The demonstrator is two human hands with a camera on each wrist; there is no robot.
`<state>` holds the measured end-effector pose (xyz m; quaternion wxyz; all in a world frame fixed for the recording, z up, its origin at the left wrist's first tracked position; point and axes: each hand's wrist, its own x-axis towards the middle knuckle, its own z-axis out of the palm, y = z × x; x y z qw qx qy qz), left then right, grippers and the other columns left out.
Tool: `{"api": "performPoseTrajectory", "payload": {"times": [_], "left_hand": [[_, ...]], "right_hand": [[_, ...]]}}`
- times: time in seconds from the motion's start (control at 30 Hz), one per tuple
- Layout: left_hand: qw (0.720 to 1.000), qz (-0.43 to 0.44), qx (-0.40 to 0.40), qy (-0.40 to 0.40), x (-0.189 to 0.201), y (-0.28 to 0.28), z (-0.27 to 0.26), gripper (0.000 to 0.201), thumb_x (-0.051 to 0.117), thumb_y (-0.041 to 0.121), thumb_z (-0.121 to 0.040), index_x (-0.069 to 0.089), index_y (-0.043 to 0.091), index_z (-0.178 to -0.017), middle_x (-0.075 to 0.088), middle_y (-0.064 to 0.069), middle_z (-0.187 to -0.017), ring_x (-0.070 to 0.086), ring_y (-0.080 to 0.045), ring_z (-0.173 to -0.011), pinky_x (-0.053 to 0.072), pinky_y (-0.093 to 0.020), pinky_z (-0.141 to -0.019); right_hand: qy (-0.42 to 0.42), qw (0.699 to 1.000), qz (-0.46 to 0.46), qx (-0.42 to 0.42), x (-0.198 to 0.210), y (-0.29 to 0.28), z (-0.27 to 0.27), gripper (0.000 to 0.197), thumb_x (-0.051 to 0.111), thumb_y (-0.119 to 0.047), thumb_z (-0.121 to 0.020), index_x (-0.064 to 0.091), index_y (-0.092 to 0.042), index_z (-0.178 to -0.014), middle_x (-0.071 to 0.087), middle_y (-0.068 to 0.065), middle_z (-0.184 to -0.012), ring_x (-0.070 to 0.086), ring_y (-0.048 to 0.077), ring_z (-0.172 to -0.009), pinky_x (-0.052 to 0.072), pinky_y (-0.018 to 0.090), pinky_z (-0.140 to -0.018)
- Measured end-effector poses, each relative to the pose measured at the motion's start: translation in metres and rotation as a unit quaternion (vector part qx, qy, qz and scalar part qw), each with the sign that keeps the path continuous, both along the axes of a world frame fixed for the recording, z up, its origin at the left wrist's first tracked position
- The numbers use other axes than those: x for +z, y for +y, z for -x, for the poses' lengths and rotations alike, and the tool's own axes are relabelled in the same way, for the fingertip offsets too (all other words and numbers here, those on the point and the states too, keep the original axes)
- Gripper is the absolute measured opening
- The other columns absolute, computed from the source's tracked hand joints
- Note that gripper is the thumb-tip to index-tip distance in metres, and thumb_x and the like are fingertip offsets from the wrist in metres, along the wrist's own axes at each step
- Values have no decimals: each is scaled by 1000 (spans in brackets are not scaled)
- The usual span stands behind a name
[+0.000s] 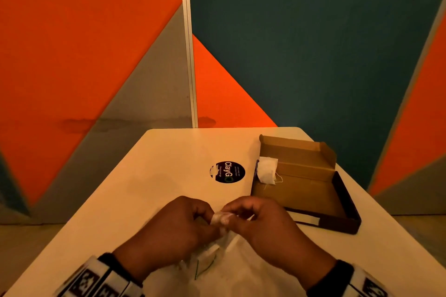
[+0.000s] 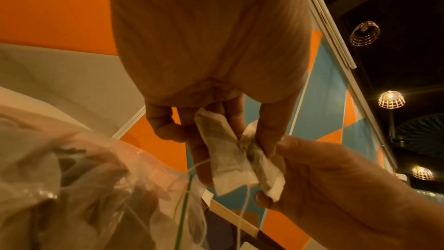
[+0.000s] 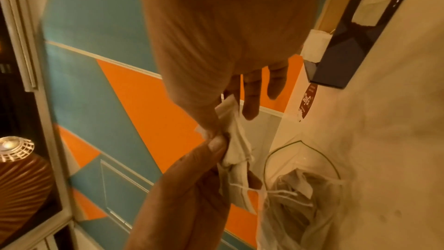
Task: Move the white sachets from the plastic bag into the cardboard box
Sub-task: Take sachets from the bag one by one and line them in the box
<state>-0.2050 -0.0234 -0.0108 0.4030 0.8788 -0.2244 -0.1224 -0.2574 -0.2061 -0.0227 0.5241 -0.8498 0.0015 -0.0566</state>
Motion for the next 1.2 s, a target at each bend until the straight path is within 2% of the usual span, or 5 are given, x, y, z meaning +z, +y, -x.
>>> {"api": "performPoseTrajectory", "payload": {"times": [0.5, 0.83, 0.93, 1.07, 1.2], "left_hand": [[998, -65, -13, -2, 11, 10, -2, 26, 77, 45, -82, 68, 26, -66, 54, 10, -50, 44, -3, -45, 33, -16, -48], [998, -63, -11, -10, 8, 21, -9, 20, 76, 43, -83, 75, 24, -77, 60, 11, -55, 48, -1, -49, 37, -20, -53], [996, -81, -14, -29, 7, 20, -11, 22, 76, 45, -82, 74, 24, -77, 60, 12, -55, 48, 0, -49, 36, -16, -51], [988, -129, -39, -75, 7, 13, -10, 23, 74, 46, -83, 73, 24, -79, 67, 7, -64, 53, 0, -53, 39, -15, -52], [975, -177, -66, -117, 12, 8, -9, 19, 71, 48, -83, 72, 29, -83, 72, 10, -75, 63, -3, -65, 48, -23, -60]], "right_hand": [[7, 983, -159, -91, 1, -20, -2, 10, 68, -25, -90, 75, -24, -84, 74, -5, -79, 63, 11, -73, 48, 27, -68], [39, 918, -298, -259, 2, -54, -4, 16, 61, -22, -95, 61, -21, -79, 62, 7, -81, 59, 28, -81, 49, 46, -81], [-22, 940, -198, -276, 6, -51, -1, 11, 61, -25, -95, 55, -33, -90, 52, -15, -91, 53, 10, -81, 46, 32, -73], [-6, 999, 18, -40, 7, -26, 7, 21, 67, -39, -90, 62, -48, -108, 60, -27, -104, 58, -2, -95, 50, 20, -77], [30, 977, 201, 65, 4, -11, 5, 26, 61, -50, -91, 69, -40, -113, 63, -27, -100, 59, -3, -92, 48, 18, -83]]}}
